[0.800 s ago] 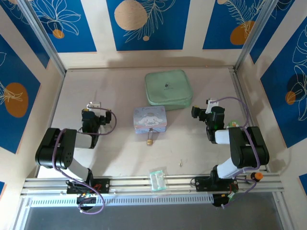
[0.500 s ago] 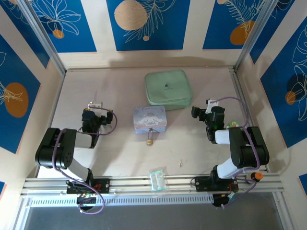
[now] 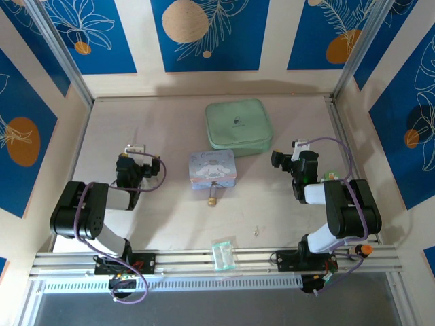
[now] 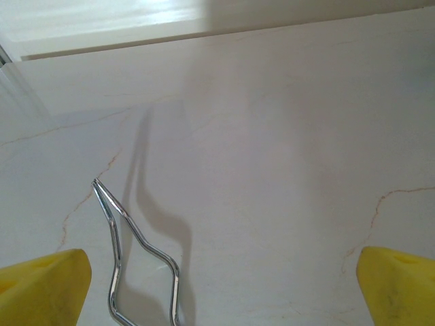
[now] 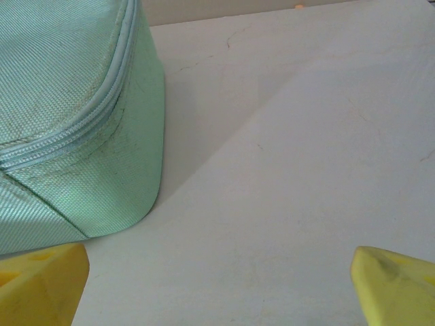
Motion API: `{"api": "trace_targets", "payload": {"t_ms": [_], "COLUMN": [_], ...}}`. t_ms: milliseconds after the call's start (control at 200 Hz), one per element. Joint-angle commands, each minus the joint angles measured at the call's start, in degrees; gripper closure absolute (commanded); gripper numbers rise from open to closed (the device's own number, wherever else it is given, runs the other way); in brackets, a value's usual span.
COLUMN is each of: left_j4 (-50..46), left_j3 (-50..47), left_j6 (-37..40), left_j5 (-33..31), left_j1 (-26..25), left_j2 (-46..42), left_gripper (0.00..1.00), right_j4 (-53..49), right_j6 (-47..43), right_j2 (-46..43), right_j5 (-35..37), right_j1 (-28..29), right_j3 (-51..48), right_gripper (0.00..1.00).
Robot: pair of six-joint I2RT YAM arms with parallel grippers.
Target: Unlock a padlock with a key
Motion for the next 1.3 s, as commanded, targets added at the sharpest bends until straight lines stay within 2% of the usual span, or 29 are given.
{"api": "trace_targets", "payload": {"t_ms": [0,670,765,966,1086,1186,1296], "left_j4": [-0.1,0.3,0.0,-9.4,-15.8,-25.3,-31.4], "left_j3": [1.2,0.9,0.1,-0.3,0.9,3.7,5.0], "left_j6": [0.9,1.0,0.9,0.2,-3.0,-11.6,-22.2], "left_j5": [1.3,1.2,1.1,-1.1,-3.8,-5.2,-2.3], "left_j1": [0.5,0.4,0.5,0.3,0.2,0.3,0.3], "left_j2": [0.2,0.1,-2.6,-13.9,-20.9,-26.7,-31.4], "left_gripper": [0.01,0.01,0.01,0.01,0.01,0.01,0.01], "right_j4": [1.7,2.0,1.4,-6.9,-18.0,-26.4,-36.0], "right_j6": [-1.0,-1.0,-0.8,-2.0,-0.5,2.6,8.6], "right_j2": [-0.3,-0.4,-1.1,-8.4,-15.0,-19.4,-24.5], "right_j5": [-0.7,-0.7,-0.6,-1.2,-1.2,-1.9,-3.7], "right_j1": [0.0,0.0,0.0,0.6,1.1,1.2,0.9], "right_j3": [0.7,0.5,0.7,2.1,5.6,8.5,11.7], "right_gripper": [0.01,0.01,0.01,0.01,0.01,0.01,0.01]}}
